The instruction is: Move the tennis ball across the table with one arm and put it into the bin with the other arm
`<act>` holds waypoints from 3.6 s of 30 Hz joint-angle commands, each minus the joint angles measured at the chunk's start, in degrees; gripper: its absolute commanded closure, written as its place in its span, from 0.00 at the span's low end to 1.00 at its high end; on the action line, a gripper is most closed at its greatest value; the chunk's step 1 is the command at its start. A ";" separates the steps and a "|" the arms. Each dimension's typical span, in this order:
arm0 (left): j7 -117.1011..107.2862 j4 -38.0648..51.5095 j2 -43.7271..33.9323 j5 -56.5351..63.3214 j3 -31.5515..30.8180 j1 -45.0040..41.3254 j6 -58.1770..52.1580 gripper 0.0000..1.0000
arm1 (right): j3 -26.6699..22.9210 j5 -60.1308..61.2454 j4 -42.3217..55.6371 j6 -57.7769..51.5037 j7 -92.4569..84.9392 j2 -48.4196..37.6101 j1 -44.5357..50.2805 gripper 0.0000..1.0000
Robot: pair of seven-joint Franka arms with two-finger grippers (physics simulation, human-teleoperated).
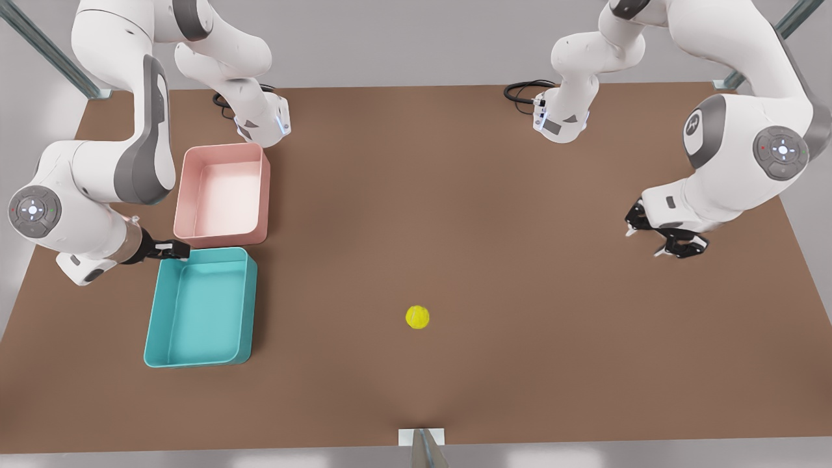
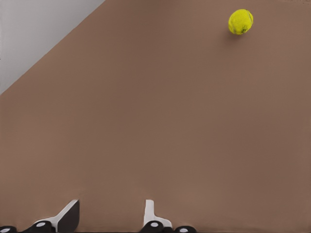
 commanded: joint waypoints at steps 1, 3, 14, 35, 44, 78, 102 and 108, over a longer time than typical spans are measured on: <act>-43.27 0.36 -0.28 -1.50 2.08 -0.02 -5.79 0.00 | 0.11 0.44 0.39 0.00 0.07 -0.06 0.49 0.00; -41.87 0.36 -0.28 -2.12 4.02 -1.42 -5.71 0.00 | 0.03 -0.17 3.19 0.00 0.07 2.74 2.87 0.00; -41.78 -0.25 1.30 -1.42 5.87 -1.34 -4.74 0.00 | 0.11 3.08 4.08 20.82 41.11 15.85 25.20 0.00; -35.45 -1.13 4.03 -3.53 5.95 2.53 -6.76 0.00 | 0.03 3.69 18.05 44.38 62.91 38.52 31.35 0.00; -35.36 -1.04 4.99 -3.53 5.95 3.32 -7.02 0.00 | 1.34 3.52 17.97 47.28 60.63 41.16 31.70 0.00; -35.45 -1.22 6.05 -4.41 5.87 3.76 -9.14 0.00 | 2.31 3.61 18.67 52.47 54.12 46.88 31.79 0.19; -35.36 -1.22 6.23 -4.50 5.87 3.76 -9.22 0.00 | -12.45 2.99 -12.44 25.30 -18.65 12.33 8.06 0.29; -35.45 -1.22 6.14 -4.41 5.87 3.76 -9.31 0.00 | -12.98 3.61 -15.61 28.03 -19.00 14.71 5.68 0.00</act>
